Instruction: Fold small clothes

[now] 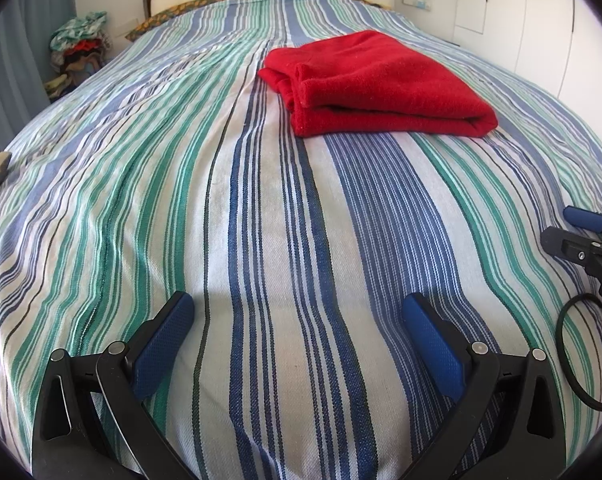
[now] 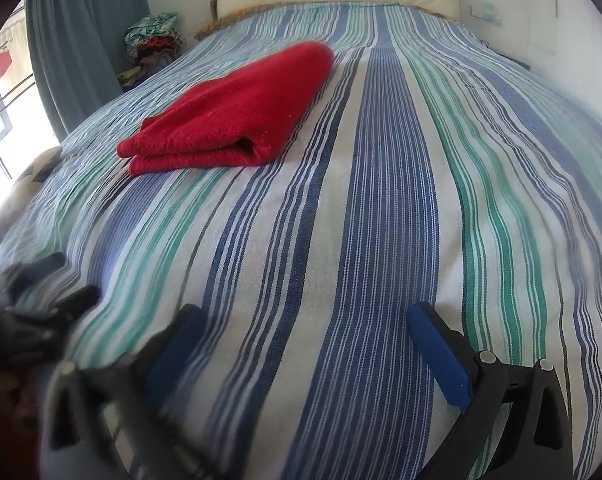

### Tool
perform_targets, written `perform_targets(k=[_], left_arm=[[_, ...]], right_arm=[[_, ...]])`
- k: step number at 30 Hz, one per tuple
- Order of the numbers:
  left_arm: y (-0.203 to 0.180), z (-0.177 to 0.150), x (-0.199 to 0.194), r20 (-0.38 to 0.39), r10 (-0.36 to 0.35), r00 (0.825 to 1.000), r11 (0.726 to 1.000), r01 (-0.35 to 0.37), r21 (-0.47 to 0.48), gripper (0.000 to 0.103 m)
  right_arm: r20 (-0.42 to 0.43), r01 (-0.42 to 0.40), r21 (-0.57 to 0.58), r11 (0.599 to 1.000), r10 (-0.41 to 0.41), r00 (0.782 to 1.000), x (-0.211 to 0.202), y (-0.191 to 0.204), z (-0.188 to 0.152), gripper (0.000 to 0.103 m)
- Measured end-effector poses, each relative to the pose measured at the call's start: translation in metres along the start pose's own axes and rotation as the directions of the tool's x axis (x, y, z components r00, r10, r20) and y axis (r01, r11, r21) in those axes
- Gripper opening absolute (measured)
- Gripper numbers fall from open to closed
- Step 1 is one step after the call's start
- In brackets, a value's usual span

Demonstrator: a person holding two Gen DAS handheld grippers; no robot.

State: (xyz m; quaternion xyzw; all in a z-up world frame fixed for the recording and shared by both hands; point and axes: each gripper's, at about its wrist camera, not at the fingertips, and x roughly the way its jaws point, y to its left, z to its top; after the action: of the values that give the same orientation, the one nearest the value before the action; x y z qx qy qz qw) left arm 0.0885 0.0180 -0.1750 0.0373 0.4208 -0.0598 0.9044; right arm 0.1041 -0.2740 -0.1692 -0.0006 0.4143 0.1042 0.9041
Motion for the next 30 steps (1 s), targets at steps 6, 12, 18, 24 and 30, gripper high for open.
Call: perform_targets(k=[6,12,18,24,30], left_arm=[[0.0,0.0,0.0,0.0,0.001,1.0,1.0,-0.001,0.0,0.102],[0.002,0.001,-0.005,-0.021,-0.003,1.0,1.0,0.003,-0.002,0.103],[0.015,0.018,-0.02,-0.136,-0.079,0.988,0.997,0.076,-0.029,0.101],[0.047,0.097,-0.042,0.001,-0.328,0.945,0.903,0.314,-0.292,0.102],[0.043,0.177,0.048,-0.106,-0.291,0.951,0.912,0.242,-0.33,0.102]], right_arm=[[-0.053,0.024,0.001,1.0,-0.024,0.998,0.0,0.003,0.005,0.102],[-0.151,-0.04,0.044,0.998,0.046,0.988,-0.019,0.016,-0.005,0.102],[-0.173,-0.247,0.017,0.969,0.246,0.954,-0.067,0.043,-0.017,0.101],[0.013,-0.2,0.036,0.979,0.2,0.98,-0.102,0.023,0.023,0.101],[0.113,-0.213,0.11,0.971,0.201,0.973,-0.052,-0.013,0.119,0.101]])
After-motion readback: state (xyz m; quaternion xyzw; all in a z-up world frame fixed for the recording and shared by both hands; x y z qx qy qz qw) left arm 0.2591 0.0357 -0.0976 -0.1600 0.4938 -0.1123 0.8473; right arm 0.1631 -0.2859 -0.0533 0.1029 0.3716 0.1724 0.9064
